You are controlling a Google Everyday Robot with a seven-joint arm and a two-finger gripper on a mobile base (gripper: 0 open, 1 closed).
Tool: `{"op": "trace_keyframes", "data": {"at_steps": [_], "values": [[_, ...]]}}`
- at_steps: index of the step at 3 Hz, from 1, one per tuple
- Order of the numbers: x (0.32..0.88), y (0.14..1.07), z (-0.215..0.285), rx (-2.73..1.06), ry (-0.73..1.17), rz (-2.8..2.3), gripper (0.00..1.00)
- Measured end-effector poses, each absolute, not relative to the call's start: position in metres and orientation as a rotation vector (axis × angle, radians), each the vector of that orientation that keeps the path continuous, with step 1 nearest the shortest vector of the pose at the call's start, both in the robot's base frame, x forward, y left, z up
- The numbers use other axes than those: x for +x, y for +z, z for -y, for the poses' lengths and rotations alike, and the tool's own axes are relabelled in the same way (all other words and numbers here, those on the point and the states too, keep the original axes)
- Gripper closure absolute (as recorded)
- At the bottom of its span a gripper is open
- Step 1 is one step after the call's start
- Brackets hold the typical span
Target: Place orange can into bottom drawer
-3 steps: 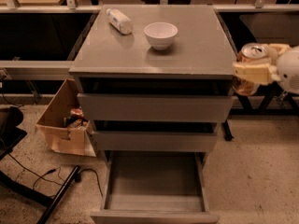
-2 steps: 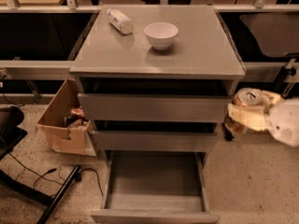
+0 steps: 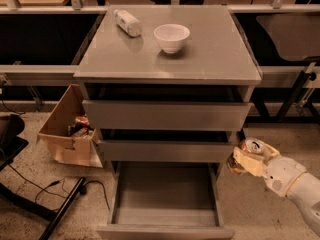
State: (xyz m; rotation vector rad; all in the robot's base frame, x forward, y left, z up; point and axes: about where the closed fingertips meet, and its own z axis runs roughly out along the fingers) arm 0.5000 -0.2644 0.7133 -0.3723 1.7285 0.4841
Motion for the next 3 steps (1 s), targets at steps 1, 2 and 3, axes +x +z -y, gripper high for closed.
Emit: {"op": "trace_keyframes", "data": {"at_steps": [1,2,3], "values": [[0.517,0.684,0.280,-0.258,0.403,-1.811,1.00],[0.521,0.681,0.291,-0.230,0.361,-1.823,1.00],[0.524,0.652,0.266,-0.269,0.413,-1.851,1.00]]}}
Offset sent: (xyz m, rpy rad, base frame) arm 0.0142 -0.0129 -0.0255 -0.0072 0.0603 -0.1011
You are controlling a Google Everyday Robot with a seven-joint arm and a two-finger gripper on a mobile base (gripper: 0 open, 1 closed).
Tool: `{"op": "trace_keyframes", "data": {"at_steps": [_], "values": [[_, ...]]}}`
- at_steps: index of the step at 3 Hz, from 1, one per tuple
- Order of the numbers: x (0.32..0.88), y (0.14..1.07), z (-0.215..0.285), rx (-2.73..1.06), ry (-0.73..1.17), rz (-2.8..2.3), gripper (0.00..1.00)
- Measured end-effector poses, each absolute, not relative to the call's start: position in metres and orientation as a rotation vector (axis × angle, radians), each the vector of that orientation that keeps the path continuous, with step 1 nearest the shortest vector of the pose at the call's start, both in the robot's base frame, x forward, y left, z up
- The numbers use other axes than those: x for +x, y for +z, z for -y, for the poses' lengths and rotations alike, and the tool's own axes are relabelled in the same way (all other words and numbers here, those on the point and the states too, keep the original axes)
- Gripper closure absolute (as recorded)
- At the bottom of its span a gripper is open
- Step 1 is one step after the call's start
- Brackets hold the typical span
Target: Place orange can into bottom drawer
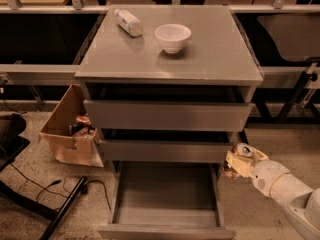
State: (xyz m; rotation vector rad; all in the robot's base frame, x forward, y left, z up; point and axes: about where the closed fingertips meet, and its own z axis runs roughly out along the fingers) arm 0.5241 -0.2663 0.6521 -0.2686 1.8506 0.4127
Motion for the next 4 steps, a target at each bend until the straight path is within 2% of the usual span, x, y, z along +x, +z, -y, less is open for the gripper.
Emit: {"op": "trace_keyframes", "data": {"at_steps": [2,3,4], "values": [[0.522,0.523,0.193,-0.483,0.431,-1.815,1.00],[0.542,0.450,0.124,-0.610,0.561,-1.774,1.00],[0.540,0.456,0.125,-0.604,0.556,-1.778,1.00]]}}
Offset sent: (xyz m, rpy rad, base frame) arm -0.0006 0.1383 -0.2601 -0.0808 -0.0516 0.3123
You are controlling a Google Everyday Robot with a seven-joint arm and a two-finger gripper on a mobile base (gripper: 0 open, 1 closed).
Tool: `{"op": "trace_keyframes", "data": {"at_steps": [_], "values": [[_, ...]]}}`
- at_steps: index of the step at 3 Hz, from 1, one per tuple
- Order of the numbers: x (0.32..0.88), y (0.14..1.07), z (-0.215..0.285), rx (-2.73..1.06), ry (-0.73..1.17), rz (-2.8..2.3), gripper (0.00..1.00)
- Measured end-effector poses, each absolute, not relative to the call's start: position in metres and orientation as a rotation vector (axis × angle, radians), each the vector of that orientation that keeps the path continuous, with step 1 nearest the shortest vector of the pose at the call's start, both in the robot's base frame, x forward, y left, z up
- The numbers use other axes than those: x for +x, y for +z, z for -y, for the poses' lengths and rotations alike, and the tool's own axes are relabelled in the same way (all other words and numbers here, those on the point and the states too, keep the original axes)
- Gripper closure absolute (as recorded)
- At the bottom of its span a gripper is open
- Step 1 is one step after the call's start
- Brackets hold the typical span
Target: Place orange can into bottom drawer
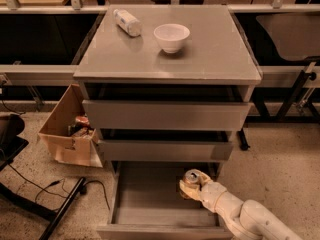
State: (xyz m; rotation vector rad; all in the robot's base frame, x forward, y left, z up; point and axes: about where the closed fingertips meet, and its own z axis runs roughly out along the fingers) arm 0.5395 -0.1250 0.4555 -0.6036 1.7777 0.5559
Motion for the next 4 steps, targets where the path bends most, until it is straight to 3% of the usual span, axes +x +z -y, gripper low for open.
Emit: {"op": "trace_keyframes", "data": {"at_steps": [1,2,4], "values": [[0.544,0.453,0.120,-0.640,0.549,-1.778,1.00],[0.560,0.378,0.089,-0.818,0.646,-1.772,1.00],[0.577,0.249,-0.009,-1.136,0.975,-1.586,1.00]]}}
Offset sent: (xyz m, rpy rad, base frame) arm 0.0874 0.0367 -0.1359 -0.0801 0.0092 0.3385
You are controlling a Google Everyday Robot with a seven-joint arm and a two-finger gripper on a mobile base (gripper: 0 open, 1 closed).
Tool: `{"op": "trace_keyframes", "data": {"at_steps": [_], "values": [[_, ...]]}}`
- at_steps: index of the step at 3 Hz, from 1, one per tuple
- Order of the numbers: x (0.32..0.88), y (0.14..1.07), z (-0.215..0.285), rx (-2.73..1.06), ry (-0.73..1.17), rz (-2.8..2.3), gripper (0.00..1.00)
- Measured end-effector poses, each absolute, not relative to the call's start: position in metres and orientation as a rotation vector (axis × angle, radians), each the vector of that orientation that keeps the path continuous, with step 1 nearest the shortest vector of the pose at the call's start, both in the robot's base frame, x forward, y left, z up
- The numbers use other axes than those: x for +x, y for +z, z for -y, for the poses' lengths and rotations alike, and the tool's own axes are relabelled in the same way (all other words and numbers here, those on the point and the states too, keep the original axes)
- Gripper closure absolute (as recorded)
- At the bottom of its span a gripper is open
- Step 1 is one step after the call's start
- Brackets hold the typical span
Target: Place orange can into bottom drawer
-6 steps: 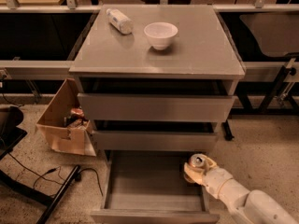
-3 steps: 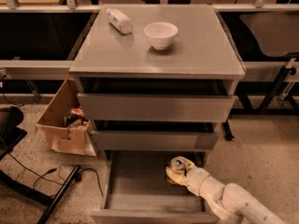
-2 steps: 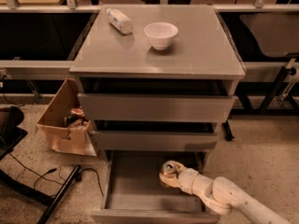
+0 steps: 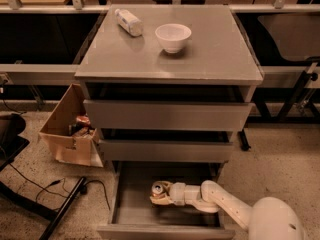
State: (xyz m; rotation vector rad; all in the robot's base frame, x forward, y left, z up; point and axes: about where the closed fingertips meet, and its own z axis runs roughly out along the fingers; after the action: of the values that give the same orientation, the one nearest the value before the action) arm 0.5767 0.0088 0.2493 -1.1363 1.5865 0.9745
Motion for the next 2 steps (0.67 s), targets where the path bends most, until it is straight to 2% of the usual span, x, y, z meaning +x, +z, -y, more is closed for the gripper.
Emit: {"op": "trace_keyframes", "data": {"at_steps": [1,2], "values": [[0.605,0.235,-0.015,-1.153,0.983,-1.524,1.00],[0.641,0.226,-0.009,-1.119,0.903,-1.490,1.00]]}}
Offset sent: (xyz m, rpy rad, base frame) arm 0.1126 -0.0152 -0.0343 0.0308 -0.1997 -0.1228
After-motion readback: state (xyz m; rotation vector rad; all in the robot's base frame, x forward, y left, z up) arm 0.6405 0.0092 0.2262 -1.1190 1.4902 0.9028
